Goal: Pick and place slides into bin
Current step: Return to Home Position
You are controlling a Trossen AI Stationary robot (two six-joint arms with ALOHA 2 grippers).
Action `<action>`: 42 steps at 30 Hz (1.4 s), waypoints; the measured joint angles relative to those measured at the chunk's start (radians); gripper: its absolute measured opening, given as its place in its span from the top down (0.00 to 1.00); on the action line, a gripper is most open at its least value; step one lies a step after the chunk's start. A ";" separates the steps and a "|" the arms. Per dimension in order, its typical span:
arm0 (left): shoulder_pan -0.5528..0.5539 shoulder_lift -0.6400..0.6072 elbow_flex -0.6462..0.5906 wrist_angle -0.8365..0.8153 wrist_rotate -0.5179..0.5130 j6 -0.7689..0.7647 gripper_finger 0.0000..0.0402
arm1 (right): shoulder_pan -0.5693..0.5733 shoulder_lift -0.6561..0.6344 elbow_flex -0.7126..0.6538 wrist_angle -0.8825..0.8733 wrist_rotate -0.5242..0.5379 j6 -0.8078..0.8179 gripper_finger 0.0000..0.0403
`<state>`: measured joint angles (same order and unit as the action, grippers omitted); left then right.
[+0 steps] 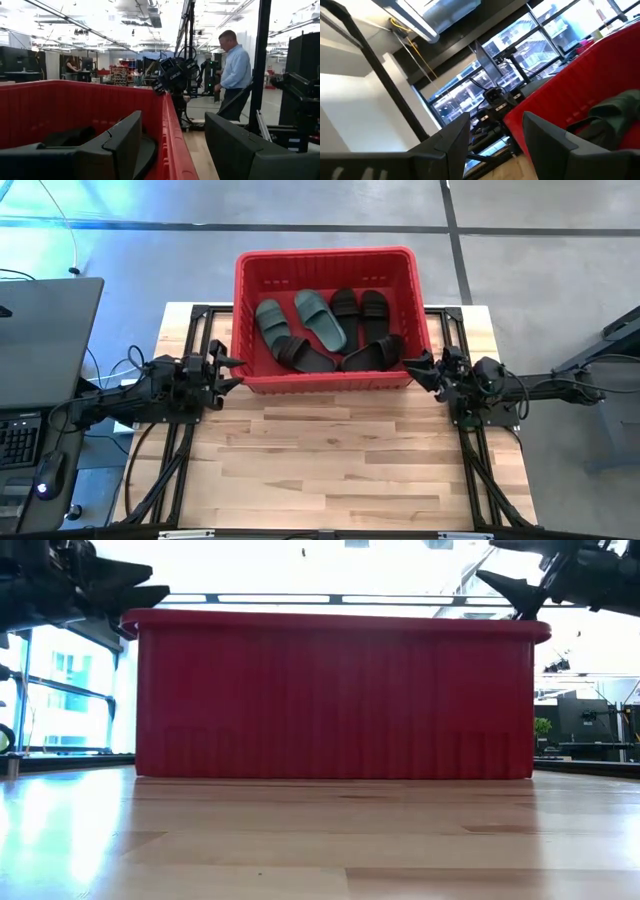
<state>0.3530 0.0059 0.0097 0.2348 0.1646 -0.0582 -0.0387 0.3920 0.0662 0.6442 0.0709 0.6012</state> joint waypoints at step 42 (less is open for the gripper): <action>0.000 0.000 0.000 -0.019 0.019 0.005 0.50 | -0.001 -0.382 -0.002 -0.275 -0.334 -0.121 0.57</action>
<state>0.3527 0.0059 0.0101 0.2154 0.1833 -0.0529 -0.0395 0.0101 0.0643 0.3694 -0.2631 0.4806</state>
